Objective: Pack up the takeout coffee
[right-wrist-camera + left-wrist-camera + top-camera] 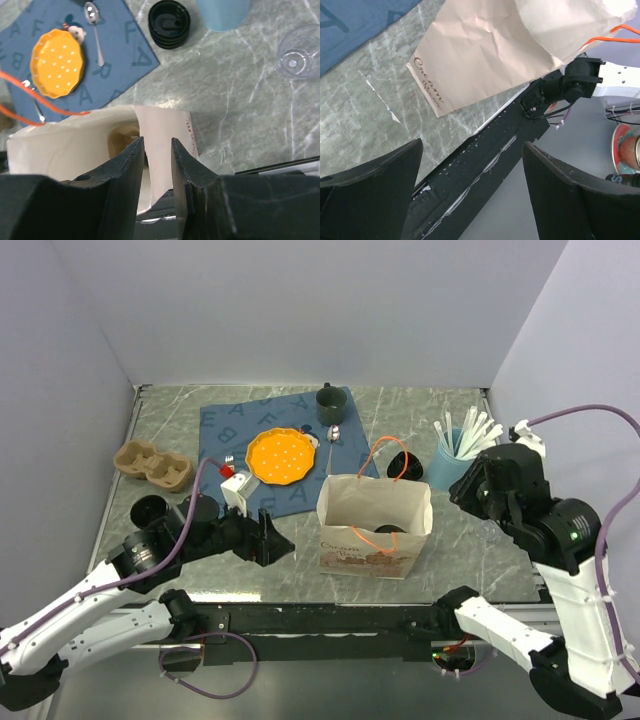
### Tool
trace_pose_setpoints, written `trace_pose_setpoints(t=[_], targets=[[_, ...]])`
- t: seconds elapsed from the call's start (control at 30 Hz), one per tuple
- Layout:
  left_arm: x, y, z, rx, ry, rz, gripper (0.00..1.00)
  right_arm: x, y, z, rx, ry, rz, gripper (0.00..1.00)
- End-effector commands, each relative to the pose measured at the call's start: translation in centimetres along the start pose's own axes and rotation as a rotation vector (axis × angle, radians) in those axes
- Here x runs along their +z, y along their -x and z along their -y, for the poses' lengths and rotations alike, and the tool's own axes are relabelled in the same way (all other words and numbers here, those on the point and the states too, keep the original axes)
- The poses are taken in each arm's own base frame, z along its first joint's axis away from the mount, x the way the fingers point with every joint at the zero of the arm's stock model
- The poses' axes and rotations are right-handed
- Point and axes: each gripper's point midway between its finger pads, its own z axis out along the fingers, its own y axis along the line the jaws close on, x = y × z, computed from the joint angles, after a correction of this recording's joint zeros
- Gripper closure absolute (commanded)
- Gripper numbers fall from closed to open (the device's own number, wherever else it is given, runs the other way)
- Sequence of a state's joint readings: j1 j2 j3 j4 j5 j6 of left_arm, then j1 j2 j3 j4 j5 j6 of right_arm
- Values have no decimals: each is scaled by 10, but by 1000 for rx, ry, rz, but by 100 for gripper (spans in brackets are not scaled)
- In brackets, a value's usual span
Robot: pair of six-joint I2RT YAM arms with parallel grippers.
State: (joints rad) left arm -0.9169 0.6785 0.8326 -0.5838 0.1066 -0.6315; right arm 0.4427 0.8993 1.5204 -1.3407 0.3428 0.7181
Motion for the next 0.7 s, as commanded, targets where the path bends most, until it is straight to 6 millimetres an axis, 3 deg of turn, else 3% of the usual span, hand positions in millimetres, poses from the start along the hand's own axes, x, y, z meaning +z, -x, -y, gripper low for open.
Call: trace_pose_setpoints(t=[0.0, 0.1, 0.13, 0.2, 0.3, 0.4, 0.47, 0.67], targets=[[-4, 9, -1, -7, 6, 64, 12, 6, 3, 16, -3, -111, 17, 63], [-7, 14, -3, -2, 18, 99, 11, 21, 36, 8, -32, -122, 109, 62], [-7, 15, -4, 0, 21, 102, 11, 32, 55, -7, -77, -85, 156, 62], [-7, 16, -4, 10, 20, 107, 11, 43, 79, -9, -104, -99, 215, 62], [-6, 17, -4, 24, 23, 106, 10, 75, 110, -23, -178, -70, 256, 62], [-7, 20, -4, 30, 26, 110, 10, 119, 122, -36, -318, -47, 257, 61], [-8, 20, -4, 30, 25, 117, 10, 136, 132, -43, -387, -32, 280, 60], [-13, 19, -4, 9, 25, 126, 9, 208, 128, -34, -563, -92, 184, 54]])
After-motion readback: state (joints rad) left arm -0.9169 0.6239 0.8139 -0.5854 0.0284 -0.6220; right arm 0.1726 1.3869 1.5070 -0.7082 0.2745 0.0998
